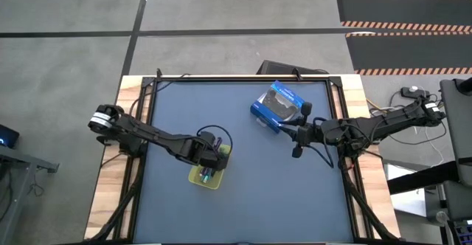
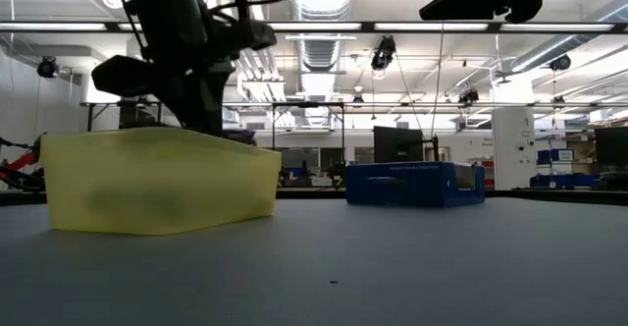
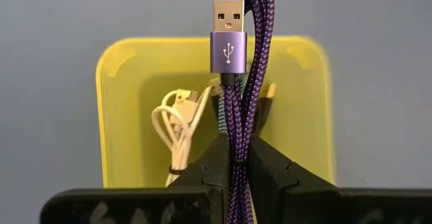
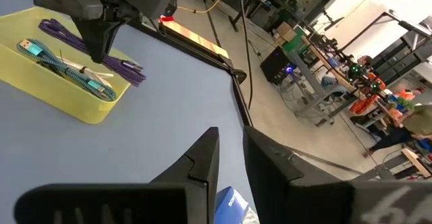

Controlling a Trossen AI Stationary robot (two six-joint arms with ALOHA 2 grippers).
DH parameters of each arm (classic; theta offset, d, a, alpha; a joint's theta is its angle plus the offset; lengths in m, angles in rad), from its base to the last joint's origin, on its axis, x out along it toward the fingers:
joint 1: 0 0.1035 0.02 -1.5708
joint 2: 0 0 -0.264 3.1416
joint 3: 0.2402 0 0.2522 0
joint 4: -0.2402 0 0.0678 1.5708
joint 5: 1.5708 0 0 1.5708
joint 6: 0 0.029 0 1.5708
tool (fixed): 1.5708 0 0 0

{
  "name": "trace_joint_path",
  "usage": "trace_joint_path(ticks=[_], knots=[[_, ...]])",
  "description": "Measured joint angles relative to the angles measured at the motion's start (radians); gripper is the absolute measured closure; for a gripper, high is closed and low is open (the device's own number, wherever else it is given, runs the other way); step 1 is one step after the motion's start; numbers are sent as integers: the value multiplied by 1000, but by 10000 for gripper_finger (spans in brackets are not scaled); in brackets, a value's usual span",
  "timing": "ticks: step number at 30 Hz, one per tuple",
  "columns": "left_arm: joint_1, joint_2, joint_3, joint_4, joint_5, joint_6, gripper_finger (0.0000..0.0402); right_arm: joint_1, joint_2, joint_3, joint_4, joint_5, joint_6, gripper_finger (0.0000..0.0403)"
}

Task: Pick and place USB-C Cables
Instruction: Put the violet charger cable into the yellow bin

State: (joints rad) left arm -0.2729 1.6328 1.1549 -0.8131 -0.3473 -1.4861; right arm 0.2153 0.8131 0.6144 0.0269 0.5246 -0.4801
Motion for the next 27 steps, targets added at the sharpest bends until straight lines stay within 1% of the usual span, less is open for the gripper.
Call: trace_joint_path(ticks=[3,24,27], knots=[[0,20,0,-8,24,4,384,0,1,0,0,0,0,344],[0,38,-2,-7,25,0,384,0,1,0,0,0,0,344],[0,38,-2,-7,37,0,384,0,1,0,0,0,0,344]])
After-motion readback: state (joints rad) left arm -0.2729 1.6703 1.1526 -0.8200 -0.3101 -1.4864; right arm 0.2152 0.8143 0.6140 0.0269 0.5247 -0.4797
